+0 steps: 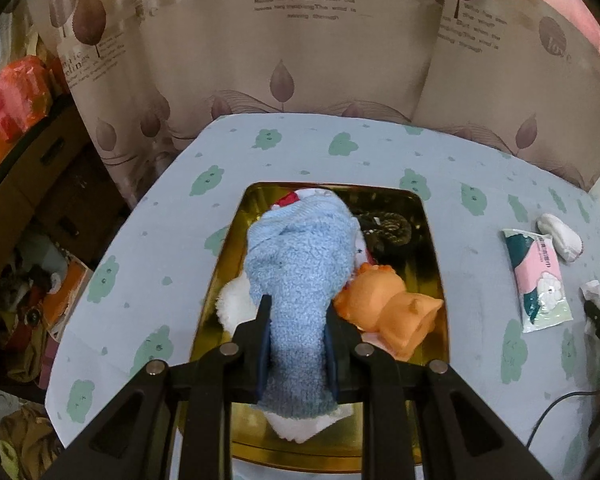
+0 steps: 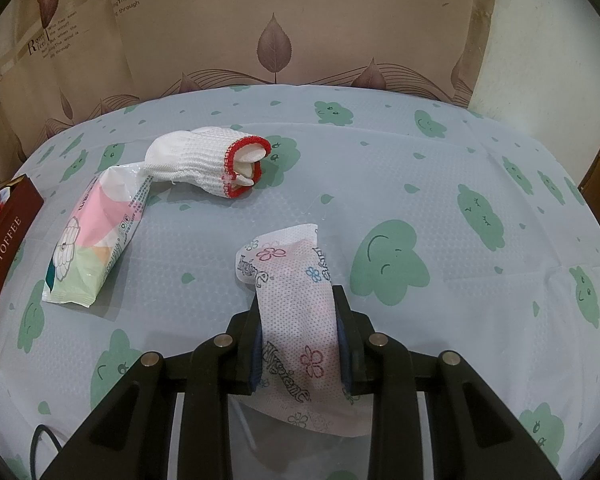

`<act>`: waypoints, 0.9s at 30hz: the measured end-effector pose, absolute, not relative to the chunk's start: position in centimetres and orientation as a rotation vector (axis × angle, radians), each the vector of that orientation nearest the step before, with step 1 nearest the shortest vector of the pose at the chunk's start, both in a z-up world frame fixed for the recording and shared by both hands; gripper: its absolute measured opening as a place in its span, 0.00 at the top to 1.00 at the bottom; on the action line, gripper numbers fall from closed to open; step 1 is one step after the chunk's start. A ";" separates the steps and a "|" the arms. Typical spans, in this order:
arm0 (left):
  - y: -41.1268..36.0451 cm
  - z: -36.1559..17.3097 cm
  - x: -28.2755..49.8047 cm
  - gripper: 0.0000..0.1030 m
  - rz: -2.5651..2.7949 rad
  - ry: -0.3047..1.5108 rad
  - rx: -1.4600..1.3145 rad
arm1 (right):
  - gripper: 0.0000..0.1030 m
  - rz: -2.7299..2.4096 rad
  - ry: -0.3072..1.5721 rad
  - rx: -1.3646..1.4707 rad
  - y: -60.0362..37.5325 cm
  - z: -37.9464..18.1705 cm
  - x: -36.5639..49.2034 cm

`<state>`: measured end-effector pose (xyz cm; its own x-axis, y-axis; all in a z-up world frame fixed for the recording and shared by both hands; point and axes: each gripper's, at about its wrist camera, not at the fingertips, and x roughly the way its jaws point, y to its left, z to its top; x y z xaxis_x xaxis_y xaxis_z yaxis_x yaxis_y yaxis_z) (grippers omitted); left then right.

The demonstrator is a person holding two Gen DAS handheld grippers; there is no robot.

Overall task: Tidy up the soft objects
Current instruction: 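Carry the blue towel into the gold tin and open the left tool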

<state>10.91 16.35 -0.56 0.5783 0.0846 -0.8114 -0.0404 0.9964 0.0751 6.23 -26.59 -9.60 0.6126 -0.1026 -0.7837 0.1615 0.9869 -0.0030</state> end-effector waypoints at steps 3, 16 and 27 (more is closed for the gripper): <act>16.8 -0.7 11.1 0.79 0.087 0.951 0.061 | 0.73 -0.152 0.899 0.070 -26.6 -9.6 6.2; 18.0 -3.0 13.9 0.78 0.117 0.993 0.039 | 0.72 -0.150 0.899 0.074 -26.6 -9.6 6.2; 17.4 -3.7 15.4 0.68 0.111 1.012 0.052 | 0.71 -0.146 0.899 0.072 -26.8 -9.6 6.2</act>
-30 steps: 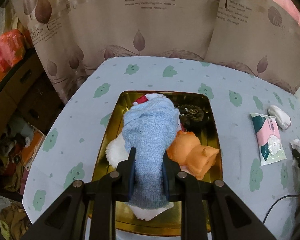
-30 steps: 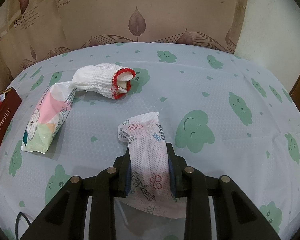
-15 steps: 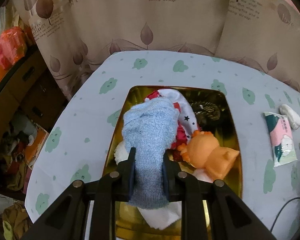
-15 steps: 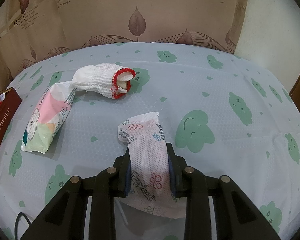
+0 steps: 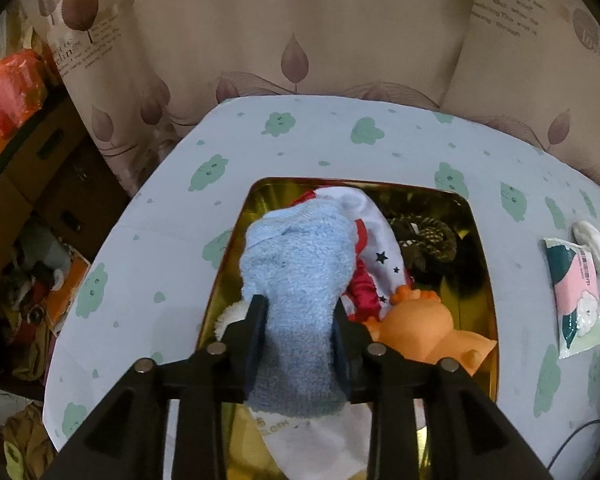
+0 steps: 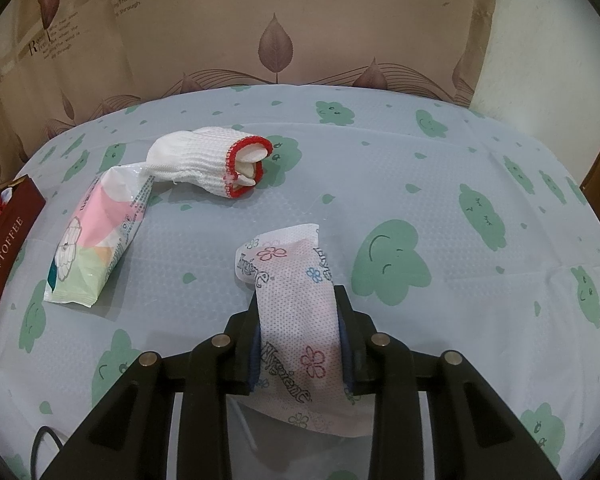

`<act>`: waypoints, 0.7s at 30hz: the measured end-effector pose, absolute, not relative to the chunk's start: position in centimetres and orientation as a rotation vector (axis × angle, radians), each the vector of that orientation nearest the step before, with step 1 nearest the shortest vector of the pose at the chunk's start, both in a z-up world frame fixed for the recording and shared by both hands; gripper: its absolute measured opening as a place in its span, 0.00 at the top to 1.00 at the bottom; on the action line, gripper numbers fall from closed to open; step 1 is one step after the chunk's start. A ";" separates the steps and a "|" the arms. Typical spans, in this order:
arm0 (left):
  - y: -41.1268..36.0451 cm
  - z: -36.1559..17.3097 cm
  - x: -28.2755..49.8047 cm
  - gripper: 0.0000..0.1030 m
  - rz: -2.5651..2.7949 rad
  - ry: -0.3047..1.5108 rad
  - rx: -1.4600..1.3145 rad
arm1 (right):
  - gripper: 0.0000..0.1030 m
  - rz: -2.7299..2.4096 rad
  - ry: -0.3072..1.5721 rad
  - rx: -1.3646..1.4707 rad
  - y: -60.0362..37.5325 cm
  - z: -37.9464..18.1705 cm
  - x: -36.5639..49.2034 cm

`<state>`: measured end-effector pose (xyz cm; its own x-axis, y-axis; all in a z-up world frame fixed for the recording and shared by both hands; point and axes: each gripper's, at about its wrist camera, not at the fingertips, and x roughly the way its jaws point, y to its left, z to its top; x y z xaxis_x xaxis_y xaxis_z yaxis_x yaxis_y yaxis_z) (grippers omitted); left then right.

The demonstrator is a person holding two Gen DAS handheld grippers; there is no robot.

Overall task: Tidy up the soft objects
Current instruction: 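Carry the blue towel into the gold tin and open the left tool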

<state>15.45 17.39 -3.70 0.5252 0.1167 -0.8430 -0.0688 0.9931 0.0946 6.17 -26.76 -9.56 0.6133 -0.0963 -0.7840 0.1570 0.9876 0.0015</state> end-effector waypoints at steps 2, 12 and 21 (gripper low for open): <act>17.5 -3.6 15.5 0.63 0.105 1.017 0.036 | 0.71 -0.147 0.899 0.071 -26.8 -9.6 6.1; 18.6 -1.1 13.4 0.53 0.034 0.964 -0.065 | 0.71 -0.147 0.899 0.071 -26.8 -9.6 6.2; 19.9 -0.4 9.9 0.53 0.033 0.927 -0.100 | 0.71 -0.150 0.900 0.063 -26.7 -9.6 6.2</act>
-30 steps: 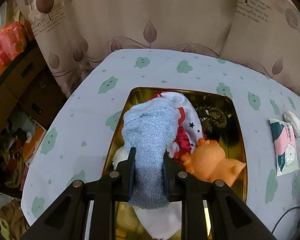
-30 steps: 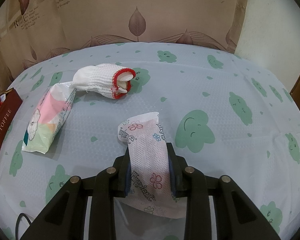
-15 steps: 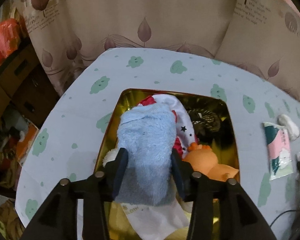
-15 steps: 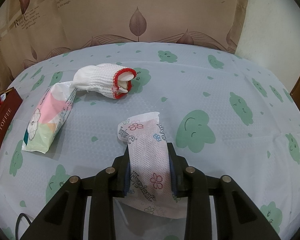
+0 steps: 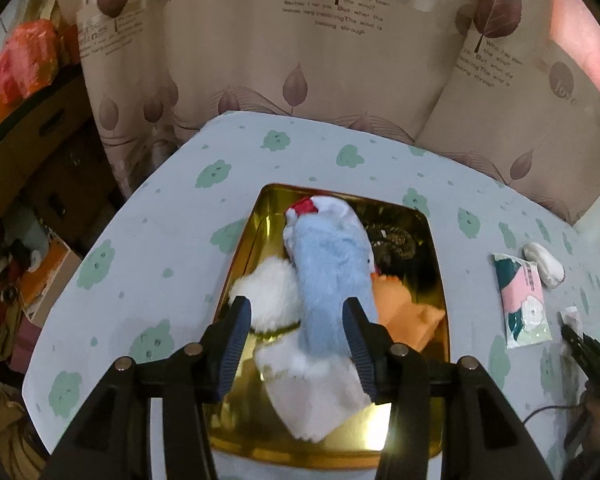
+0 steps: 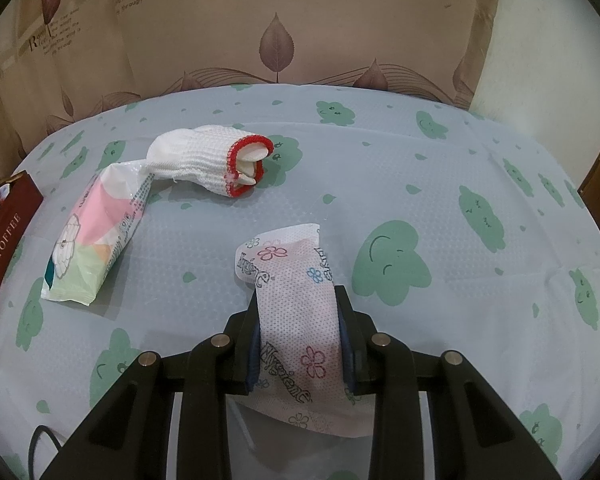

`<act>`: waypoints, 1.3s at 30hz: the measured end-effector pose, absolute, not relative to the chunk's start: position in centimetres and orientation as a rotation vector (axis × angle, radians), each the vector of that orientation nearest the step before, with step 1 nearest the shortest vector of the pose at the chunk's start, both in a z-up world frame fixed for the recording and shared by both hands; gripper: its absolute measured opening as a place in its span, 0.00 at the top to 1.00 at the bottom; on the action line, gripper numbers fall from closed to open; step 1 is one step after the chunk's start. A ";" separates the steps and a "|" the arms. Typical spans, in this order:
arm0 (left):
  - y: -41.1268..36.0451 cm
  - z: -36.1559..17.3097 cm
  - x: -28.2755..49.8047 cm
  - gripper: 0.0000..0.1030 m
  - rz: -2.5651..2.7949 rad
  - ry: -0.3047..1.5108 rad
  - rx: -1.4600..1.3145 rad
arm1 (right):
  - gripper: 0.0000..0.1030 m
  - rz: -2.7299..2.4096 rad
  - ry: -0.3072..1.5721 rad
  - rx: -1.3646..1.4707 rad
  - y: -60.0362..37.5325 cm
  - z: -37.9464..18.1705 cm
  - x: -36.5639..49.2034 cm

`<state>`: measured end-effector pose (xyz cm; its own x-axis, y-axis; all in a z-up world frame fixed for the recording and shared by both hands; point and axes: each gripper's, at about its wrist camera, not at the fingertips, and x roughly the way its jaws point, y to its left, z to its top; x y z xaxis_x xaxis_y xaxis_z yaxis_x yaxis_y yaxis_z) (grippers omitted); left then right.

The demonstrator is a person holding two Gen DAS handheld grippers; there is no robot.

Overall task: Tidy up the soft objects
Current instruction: 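Carry the blue towel into the gold tin and open the left tool, then carry the floral wipes packet into the gold tin and release it with the right tool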

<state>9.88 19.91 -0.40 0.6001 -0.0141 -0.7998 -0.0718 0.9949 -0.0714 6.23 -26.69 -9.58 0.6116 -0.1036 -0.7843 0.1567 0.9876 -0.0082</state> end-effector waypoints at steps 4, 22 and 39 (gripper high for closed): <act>20.6 -0.4 8.2 0.53 0.051 0.906 -0.111 | 0.71 -0.151 0.901 0.061 -26.7 -9.6 6.2; 22.8 -2.2 4.9 0.53 0.050 0.821 -0.083 | 0.80 -0.162 0.899 0.015 -26.0 -9.5 6.2; 24.0 -2.2 4.9 0.53 0.090 0.795 -0.099 | 0.81 -0.099 0.860 -0.020 -21.3 -5.3 5.5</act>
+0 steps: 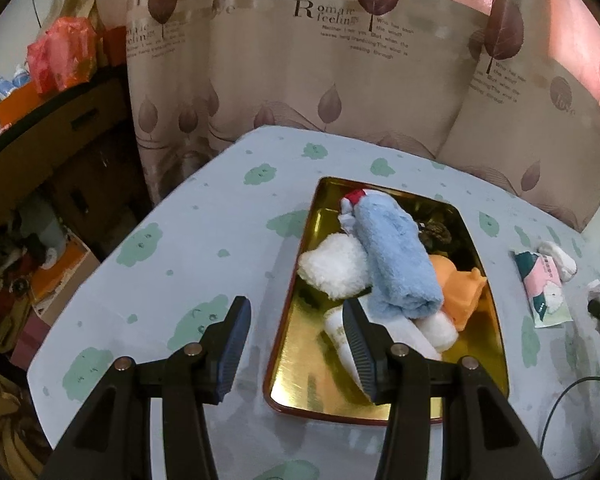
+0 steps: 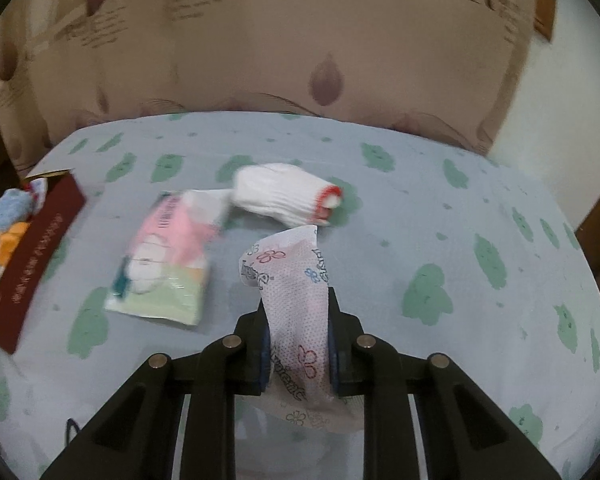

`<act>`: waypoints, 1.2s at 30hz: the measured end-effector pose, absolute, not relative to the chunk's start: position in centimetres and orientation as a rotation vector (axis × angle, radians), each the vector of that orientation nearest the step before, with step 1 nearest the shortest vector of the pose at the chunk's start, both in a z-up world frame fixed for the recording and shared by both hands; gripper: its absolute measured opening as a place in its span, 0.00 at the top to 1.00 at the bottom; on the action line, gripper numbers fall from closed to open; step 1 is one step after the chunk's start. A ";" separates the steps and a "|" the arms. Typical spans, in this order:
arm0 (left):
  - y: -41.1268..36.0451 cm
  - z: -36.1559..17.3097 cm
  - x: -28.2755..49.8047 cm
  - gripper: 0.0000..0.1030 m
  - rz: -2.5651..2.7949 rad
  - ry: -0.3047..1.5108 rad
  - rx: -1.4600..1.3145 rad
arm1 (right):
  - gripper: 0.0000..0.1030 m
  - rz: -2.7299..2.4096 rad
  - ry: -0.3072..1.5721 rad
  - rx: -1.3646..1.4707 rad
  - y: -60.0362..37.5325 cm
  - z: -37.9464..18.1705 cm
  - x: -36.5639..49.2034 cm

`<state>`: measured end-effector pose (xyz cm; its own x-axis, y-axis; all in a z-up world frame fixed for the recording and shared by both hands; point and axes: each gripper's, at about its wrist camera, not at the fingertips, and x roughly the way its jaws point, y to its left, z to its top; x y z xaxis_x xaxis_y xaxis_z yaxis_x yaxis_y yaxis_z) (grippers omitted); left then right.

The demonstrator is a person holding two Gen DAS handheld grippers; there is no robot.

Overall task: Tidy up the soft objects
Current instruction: 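Carry the floral wipes packet into the gold tin and release it with the right tool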

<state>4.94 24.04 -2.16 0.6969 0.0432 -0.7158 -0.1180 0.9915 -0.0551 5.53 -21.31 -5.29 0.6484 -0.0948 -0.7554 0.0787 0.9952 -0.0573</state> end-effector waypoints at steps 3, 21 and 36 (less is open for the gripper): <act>24.4 -2.2 5.1 0.53 0.100 0.796 -0.108 | 0.81 -0.056 0.857 -0.030 -19.6 -4.7 5.4; 25.1 -1.9 4.9 0.53 0.140 0.775 -0.113 | 0.81 0.243 0.856 -0.090 -6.4 -1.9 7.0; 27.1 -1.7 4.7 0.53 0.202 0.769 -0.184 | 0.81 0.526 0.858 -0.184 6.5 -1.7 6.1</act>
